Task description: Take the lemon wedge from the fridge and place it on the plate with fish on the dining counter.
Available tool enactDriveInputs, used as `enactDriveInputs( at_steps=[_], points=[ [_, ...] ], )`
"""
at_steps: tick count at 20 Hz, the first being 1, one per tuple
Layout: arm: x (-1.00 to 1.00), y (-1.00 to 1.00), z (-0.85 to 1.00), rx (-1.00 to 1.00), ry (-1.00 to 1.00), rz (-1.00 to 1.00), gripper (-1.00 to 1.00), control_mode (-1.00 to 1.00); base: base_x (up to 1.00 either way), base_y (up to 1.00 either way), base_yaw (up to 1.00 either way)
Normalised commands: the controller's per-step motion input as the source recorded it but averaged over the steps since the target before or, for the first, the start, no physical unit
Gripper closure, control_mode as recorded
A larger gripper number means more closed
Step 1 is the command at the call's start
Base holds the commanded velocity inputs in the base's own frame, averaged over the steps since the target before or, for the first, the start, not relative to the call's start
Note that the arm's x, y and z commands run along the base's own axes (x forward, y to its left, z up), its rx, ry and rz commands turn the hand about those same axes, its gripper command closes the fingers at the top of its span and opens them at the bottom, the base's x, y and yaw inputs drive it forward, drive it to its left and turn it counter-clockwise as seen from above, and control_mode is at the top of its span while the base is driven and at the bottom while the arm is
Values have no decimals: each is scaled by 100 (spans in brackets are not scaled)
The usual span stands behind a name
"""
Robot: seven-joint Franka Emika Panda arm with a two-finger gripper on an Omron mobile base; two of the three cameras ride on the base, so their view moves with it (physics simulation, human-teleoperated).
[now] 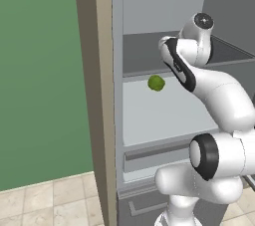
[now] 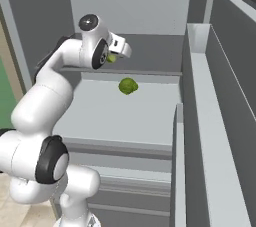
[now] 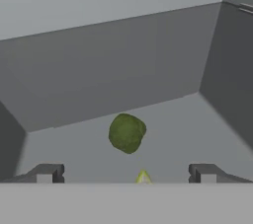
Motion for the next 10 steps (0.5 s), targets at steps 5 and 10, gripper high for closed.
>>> enactDriveInputs(
  at_steps=[5,10],
  points=[
    [8,-23,-16,0,2,0,-100,-100,0,0,0],
    [1,-2,0,0,0,0,-100,-100,0,0,0]
  ],
)
